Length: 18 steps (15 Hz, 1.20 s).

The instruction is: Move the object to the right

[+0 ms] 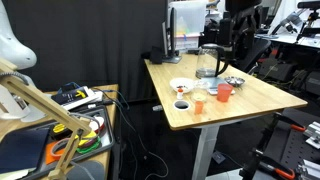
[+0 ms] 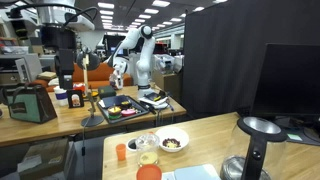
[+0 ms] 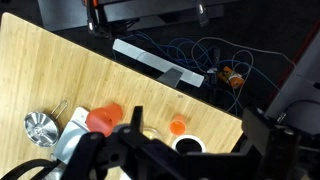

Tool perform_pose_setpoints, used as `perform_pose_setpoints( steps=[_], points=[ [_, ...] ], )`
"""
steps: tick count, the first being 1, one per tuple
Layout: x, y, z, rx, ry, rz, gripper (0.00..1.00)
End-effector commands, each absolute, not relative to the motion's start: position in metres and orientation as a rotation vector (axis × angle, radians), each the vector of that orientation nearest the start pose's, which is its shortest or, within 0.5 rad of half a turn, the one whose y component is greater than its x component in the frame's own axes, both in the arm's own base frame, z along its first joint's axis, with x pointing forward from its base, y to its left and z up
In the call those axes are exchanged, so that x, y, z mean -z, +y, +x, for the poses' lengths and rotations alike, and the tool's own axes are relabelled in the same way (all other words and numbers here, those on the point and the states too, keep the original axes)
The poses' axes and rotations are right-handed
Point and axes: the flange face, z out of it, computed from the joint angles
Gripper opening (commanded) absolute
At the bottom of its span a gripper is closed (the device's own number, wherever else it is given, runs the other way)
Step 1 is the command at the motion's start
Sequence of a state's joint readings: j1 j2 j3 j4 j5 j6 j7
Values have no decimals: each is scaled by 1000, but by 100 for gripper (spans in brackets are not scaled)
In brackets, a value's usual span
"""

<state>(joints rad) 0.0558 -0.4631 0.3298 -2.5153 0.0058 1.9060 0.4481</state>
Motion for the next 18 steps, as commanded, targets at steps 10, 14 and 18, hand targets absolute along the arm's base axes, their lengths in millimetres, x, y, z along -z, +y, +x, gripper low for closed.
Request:
perform_pose_setpoints(
  steps=[10, 14, 18],
  points=[
    [-400, 126, 397, -191, 214, -3252, 100],
    [-391, 126, 412, -240, 187, -3238, 100],
    [-392, 126, 412, -236, 184, -3238, 100]
  ],
)
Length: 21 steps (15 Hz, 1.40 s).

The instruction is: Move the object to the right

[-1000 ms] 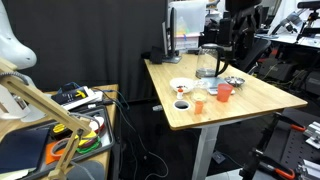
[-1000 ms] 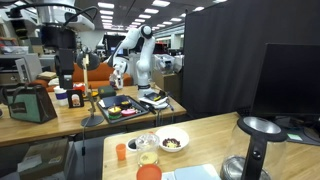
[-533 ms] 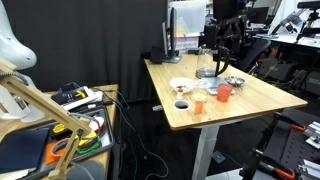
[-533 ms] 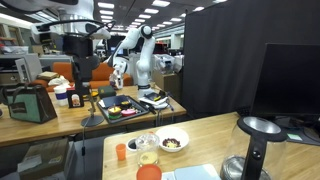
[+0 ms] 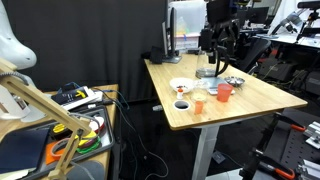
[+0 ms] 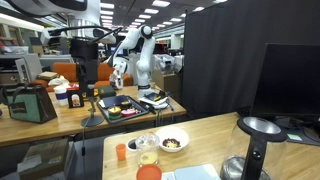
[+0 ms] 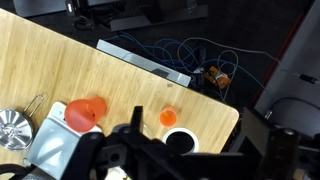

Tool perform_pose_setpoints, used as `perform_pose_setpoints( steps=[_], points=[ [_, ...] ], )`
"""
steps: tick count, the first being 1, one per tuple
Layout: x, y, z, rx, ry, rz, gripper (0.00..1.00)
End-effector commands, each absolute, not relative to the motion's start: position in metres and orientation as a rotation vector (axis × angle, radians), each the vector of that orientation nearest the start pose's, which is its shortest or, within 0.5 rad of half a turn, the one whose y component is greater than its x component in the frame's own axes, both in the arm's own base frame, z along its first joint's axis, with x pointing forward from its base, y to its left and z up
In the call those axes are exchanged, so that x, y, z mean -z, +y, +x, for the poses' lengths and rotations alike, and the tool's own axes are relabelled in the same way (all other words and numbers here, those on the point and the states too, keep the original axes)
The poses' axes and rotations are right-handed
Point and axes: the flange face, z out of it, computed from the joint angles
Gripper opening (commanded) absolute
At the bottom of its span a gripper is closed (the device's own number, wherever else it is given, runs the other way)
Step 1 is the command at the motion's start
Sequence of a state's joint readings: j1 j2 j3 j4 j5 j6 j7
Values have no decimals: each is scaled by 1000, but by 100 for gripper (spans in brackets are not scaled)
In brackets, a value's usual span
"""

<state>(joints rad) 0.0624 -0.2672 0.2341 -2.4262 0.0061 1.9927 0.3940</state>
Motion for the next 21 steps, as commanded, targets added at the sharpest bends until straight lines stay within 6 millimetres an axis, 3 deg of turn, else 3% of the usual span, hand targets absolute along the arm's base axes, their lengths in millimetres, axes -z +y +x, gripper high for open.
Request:
perform_pose_setpoints(
  steps=[1, 3, 5, 7, 11, 15, 16, 17, 19, 21],
  points=[
    [-392, 126, 412, -236, 184, -3238, 100],
    [-391, 128, 417, -235, 192, -3223, 100],
    [-389, 134, 436, -177, 244, -3197, 100],
    [-386, 138, 460, -104, 325, -3140, 100],
    [-369, 133, 527, 98, 447, -3156, 100],
    [-337, 121, 578, 112, 641, -3130, 100],
    [-330, 119, 585, 104, 681, -3123, 100],
    [-333, 116, 572, 96, 619, -3125, 100],
    [-324, 115, 577, 78, 633, -3127, 100],
    [-328, 118, 576, 89, 625, -3127, 100]
  ],
)
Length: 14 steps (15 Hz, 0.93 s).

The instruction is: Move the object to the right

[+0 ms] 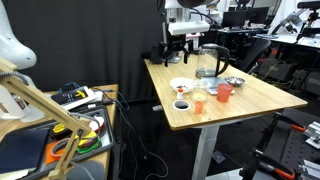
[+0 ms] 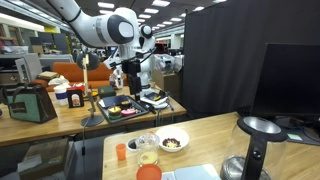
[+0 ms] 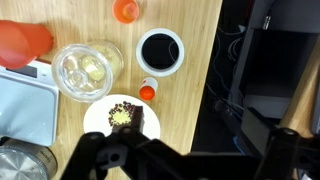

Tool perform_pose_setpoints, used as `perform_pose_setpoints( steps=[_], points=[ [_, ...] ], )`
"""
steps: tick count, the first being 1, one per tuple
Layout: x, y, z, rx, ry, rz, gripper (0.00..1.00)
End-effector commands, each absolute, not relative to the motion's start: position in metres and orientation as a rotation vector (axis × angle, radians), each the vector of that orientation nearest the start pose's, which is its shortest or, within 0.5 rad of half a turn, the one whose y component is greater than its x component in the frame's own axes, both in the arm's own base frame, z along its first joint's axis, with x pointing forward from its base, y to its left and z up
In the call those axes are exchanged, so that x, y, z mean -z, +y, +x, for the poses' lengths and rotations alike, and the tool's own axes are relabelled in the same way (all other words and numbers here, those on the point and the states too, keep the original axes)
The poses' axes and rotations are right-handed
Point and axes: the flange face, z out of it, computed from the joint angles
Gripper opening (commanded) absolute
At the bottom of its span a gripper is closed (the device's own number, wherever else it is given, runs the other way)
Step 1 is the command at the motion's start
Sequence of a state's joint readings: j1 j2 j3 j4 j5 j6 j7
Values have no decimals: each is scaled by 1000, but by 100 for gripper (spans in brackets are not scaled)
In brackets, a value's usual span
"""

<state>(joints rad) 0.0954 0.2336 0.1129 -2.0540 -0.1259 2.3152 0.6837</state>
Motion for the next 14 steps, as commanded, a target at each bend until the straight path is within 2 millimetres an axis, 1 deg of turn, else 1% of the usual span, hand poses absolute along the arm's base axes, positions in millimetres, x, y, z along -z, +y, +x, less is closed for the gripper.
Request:
perform_pose_setpoints(
  steps=[1, 4, 6, 11, 14],
  points=[
    [-330, 118, 576, 93, 624, -3126, 100],
    [-330, 117, 576, 94, 625, -3126, 100],
    [-316, 109, 585, 57, 703, -3084, 100],
    [-276, 74, 607, -44, 888, -3006, 100],
    [-257, 62, 618, -114, 975, -2937, 100]
  ],
)
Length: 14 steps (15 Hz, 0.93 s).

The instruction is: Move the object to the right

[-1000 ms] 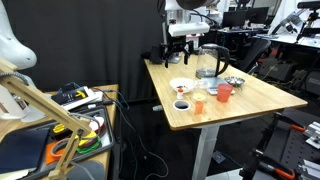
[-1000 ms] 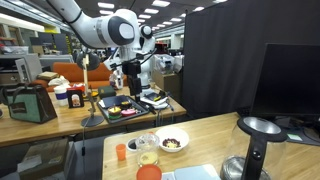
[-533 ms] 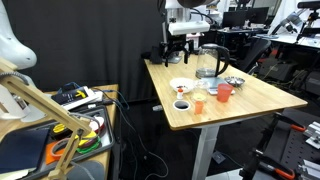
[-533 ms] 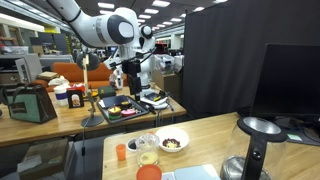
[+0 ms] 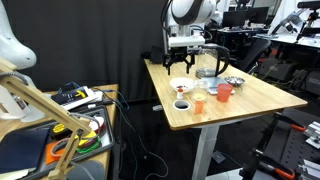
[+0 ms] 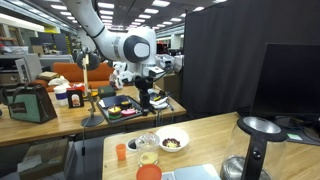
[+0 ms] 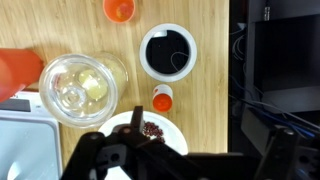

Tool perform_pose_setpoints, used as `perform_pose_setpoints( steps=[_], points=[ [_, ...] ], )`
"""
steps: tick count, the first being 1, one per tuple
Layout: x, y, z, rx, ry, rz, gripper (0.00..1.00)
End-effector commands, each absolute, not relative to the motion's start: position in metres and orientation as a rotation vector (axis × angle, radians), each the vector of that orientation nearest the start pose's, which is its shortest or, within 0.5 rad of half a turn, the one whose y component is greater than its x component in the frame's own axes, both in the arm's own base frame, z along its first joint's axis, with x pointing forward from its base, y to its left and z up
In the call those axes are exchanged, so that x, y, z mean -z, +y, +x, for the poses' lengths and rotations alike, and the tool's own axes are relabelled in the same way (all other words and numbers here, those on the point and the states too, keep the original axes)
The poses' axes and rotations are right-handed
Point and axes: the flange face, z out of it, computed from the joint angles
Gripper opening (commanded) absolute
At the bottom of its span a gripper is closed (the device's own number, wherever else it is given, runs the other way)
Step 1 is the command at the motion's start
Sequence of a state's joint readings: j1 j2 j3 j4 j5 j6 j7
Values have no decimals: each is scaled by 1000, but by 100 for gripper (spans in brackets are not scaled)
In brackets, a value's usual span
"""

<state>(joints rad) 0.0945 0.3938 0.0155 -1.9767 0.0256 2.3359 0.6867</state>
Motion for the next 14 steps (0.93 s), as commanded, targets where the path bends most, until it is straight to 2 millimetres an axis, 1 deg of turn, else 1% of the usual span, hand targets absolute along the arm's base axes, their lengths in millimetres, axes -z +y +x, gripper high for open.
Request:
perform_pose_setpoints(
  steps=[1, 3, 7, 10, 14],
  points=[
    [-250, 60, 622, -141, 994, -2902, 100],
    [-236, 52, 629, -153, 1062, -2876, 100],
    [-211, 37, 634, -170, 1104, -2929, 100],
    [-194, 37, 633, -222, 1090, -2938, 100],
    [-183, 38, 636, -261, 1112, -2932, 100]
  ],
)
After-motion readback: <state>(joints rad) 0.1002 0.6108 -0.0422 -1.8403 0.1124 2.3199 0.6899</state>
